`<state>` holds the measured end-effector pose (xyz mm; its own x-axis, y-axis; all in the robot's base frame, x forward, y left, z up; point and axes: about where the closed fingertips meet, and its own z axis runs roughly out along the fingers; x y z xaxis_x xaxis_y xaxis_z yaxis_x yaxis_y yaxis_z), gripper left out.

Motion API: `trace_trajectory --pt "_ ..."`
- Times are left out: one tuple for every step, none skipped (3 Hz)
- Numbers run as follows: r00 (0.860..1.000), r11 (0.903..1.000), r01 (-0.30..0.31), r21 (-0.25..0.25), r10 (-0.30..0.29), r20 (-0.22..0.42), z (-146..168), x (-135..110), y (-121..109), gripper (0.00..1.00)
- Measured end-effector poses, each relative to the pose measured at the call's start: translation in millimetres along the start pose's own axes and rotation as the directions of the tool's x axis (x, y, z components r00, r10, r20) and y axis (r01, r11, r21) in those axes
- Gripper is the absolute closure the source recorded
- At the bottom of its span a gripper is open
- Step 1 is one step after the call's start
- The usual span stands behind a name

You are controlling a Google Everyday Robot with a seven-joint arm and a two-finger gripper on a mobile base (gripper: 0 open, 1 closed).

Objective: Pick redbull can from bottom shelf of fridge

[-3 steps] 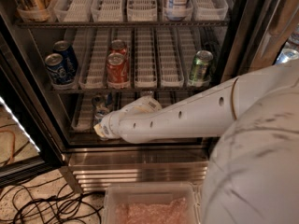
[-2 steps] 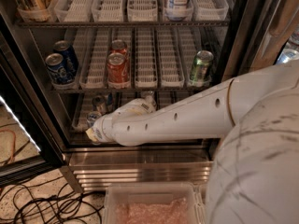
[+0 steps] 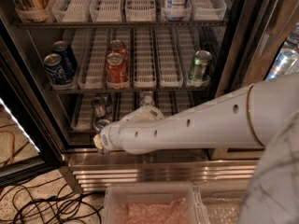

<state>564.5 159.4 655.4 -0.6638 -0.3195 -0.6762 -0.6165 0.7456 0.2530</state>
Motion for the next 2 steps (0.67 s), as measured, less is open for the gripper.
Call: trace_trajectory --pt "0.969 0.9722 -0.222 0.072 0.229 -0.098 -31.9 48.8 -5.1 1.0" --pt "0.892 0.9071 -0.389 0.161 0.414 -0.179 -57.9 94.4 0.3 1.0"
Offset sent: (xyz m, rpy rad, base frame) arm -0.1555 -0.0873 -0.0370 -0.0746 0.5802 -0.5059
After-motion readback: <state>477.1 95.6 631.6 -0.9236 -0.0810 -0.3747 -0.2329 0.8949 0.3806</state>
